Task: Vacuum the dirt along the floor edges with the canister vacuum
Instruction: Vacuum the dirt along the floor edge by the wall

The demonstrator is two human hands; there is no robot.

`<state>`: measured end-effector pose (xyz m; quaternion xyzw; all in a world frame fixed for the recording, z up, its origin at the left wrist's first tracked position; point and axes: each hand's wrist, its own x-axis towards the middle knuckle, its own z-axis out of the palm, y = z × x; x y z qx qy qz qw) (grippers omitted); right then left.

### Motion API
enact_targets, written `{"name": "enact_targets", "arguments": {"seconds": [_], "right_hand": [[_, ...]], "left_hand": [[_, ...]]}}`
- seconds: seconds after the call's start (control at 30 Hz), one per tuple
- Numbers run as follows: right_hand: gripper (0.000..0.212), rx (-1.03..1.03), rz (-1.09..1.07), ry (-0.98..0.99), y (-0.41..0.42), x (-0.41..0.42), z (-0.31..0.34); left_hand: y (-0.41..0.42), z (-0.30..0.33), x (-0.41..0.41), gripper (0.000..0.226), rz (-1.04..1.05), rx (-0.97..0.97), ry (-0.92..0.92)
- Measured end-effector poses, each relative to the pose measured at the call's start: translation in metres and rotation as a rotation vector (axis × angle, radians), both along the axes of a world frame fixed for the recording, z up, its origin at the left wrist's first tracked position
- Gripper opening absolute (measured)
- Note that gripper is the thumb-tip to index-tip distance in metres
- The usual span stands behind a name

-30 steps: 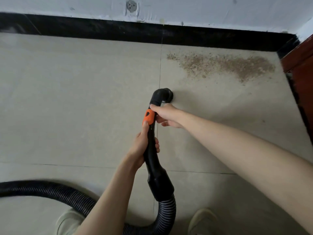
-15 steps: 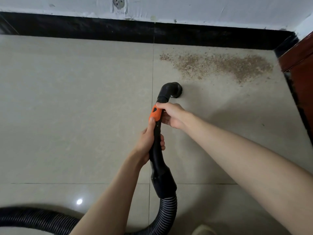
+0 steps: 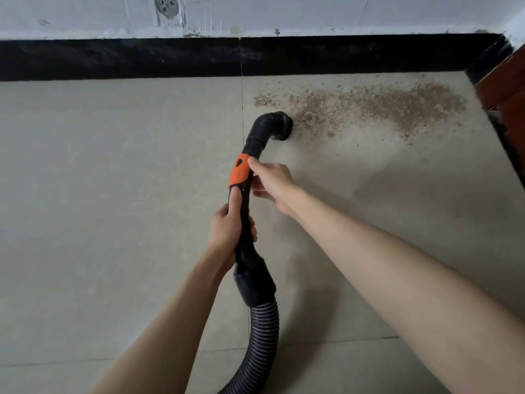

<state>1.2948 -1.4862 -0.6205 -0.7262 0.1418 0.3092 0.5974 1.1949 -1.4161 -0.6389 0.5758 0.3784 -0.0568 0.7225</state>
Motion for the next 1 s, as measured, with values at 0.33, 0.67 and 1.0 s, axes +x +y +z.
{"name": "enact_targets", "arguments": {"seconds": [0.33,0.67,1.0], "right_hand": [[0.036,0.058,0.319,0.179,-0.047,-0.14,-0.006],[0.027,-0.081,0.475,-0.091,-0.047,-0.161,0.028],[0.035,0.061,0.693,0.256,-0.078,-0.158,0.049]], "left_hand": [[0.016,0.017,-0.004,0.049,-0.03,-0.087,0.013],[0.018,0.053,-0.016,0.046,-0.152,-0.103,0.104],[0.006,0.064,-0.03,0.055,-0.422,0.052,0.128]]}}
